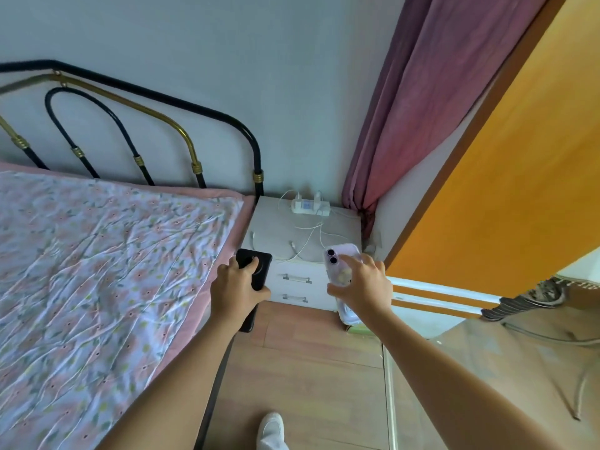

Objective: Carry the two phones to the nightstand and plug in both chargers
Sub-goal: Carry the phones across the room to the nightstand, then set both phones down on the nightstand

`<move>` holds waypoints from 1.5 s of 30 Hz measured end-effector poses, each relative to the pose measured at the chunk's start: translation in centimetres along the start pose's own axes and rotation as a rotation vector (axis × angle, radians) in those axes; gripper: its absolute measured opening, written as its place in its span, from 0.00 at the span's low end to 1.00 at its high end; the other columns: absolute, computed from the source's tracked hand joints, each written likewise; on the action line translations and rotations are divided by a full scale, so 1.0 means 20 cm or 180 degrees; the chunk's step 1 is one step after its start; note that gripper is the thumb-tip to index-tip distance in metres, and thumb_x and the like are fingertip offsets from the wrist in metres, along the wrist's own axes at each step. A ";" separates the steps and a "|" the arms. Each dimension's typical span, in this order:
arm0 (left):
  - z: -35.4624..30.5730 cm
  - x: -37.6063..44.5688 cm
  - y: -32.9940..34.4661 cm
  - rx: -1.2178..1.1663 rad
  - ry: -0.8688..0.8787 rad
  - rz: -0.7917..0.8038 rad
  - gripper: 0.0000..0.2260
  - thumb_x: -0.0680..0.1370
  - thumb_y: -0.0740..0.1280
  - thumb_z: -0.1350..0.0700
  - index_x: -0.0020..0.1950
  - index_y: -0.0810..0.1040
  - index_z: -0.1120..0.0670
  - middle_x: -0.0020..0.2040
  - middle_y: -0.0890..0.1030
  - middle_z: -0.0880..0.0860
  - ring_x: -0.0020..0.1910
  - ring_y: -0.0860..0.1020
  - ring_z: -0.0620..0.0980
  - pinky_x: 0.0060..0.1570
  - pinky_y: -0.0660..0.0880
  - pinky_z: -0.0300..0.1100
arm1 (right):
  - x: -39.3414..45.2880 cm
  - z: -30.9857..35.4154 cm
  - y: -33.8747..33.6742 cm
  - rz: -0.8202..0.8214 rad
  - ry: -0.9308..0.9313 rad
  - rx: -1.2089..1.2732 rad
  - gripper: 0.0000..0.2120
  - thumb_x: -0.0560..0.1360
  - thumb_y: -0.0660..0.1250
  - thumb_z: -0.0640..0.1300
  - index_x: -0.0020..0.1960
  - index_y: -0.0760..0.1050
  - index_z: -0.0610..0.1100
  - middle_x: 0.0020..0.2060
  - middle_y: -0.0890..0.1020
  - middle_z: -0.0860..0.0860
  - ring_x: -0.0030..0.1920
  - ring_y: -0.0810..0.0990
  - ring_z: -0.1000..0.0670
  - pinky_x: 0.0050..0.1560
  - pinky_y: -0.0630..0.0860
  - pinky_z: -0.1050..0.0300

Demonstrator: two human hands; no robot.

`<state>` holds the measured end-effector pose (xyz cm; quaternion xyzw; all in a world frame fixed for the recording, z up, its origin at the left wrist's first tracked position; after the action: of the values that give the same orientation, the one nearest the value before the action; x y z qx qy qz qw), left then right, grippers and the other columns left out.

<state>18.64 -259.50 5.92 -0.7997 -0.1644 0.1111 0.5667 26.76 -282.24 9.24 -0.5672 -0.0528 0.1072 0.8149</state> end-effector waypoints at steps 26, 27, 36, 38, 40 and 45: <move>0.35 1.35 0.89 -0.0156 -0.0499 0.0970 0.31 0.58 0.75 0.52 0.61 0.78 0.52 0.52 0.80 0.59 0.44 0.78 0.59 0.28 0.78 0.45 | 1.31 0.11 1.09 0.1107 -0.0091 0.0097 0.34 0.61 0.73 0.55 0.65 0.69 0.55 0.66 0.70 0.52 0.60 0.70 0.46 0.38 0.73 0.57; 0.37 1.40 0.94 -0.0172 -0.0511 0.0963 0.31 0.58 0.76 0.52 0.61 0.78 0.52 0.53 0.80 0.59 0.45 0.78 0.60 0.28 0.78 0.46 | 1.34 0.11 1.15 0.1159 -0.0040 0.0149 0.34 0.59 0.74 0.55 0.64 0.70 0.54 0.65 0.72 0.52 0.58 0.71 0.46 0.36 0.72 0.58; 0.55 1.94 1.41 -0.0342 -0.0442 0.0797 0.30 0.61 0.74 0.52 0.63 0.76 0.52 0.59 0.78 0.62 0.50 0.79 0.61 0.32 0.81 0.50 | 1.78 0.04 1.69 0.0934 -0.0112 0.0143 0.37 0.54 0.78 0.52 0.62 0.71 0.53 0.62 0.76 0.50 0.53 0.76 0.45 0.34 0.79 0.55; 0.58 2.02 1.49 -0.0365 -0.0436 0.0736 0.30 0.63 0.73 0.51 0.65 0.75 0.51 0.60 0.77 0.61 0.52 0.78 0.61 0.36 0.81 0.51 | 1.88 0.03 1.76 0.0868 -0.0023 0.0167 0.34 0.60 0.76 0.51 0.64 0.70 0.52 0.65 0.72 0.51 0.57 0.73 0.45 0.41 0.78 0.54; 0.59 2.08 1.55 -0.0315 -0.0392 0.0693 0.30 0.62 0.73 0.51 0.64 0.75 0.50 0.60 0.77 0.61 0.52 0.78 0.61 0.35 0.81 0.50 | 1.96 0.02 1.82 0.0666 -0.0044 0.0203 0.35 0.59 0.76 0.50 0.63 0.69 0.50 0.63 0.74 0.49 0.55 0.74 0.43 0.37 0.76 0.54; 0.62 2.21 1.68 -0.0253 -0.0311 0.0621 0.29 0.65 0.70 0.48 0.67 0.73 0.49 0.62 0.75 0.59 0.54 0.75 0.59 0.35 0.80 0.49 | 2.17 0.00 1.95 0.0562 0.0099 0.0175 0.36 0.58 0.78 0.51 0.64 0.71 0.46 0.62 0.75 0.44 0.54 0.74 0.37 0.37 0.78 0.46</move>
<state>59.51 -241.75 -29.48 -0.8274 -0.1176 0.1980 0.5123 64.40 -258.95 -28.81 -0.5486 0.0130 0.1713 0.8183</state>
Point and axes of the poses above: each hand's wrist, its own x-axis towards the middle knuckle, its own y-axis out of the palm, z = x × y, the point moved 4 cm from there along x, towards the middle knuckle
